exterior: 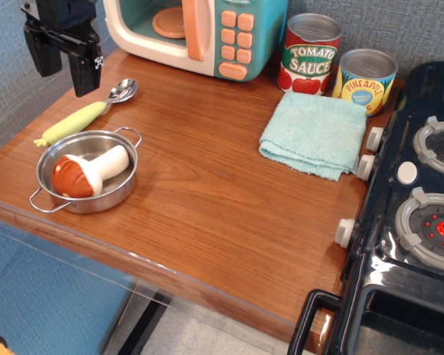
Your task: Remove the mushroom from the silver pot and place it behind the pot.
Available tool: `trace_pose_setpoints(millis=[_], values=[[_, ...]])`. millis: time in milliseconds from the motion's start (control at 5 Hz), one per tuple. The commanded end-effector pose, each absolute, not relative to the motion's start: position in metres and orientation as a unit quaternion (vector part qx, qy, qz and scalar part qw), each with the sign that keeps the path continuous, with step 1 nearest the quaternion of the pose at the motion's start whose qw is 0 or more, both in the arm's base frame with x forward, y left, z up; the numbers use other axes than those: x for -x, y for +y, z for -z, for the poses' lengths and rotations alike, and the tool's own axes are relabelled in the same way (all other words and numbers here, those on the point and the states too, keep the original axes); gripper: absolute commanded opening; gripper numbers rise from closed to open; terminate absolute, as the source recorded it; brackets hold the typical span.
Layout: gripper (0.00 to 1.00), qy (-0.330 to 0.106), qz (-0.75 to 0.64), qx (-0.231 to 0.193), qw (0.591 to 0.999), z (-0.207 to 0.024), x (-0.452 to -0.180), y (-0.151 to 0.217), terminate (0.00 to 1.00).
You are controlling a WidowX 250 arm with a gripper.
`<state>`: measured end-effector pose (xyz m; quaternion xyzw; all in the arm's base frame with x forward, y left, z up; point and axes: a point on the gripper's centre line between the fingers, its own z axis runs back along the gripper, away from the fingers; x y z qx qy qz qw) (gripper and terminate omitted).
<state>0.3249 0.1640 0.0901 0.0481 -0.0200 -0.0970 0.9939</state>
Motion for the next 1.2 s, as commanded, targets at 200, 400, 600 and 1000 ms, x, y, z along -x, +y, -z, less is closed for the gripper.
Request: trace_pose_setpoints(millis=[200,400,600,1000], values=[[1.00,-0.020,0.124,-0.044,0.991,-0.089,-0.321,0.148,0.00],[1.00,-0.014,0.156,-0.040,0.987,-0.085,-0.314,0.132,0.00],[1.00,-0.009,0.183,-0.038,0.982,-0.077,-0.306,0.116,0.00],[1.00,0.025,0.191,-0.040,0.980,-0.051,-0.300,0.109,0.00]])
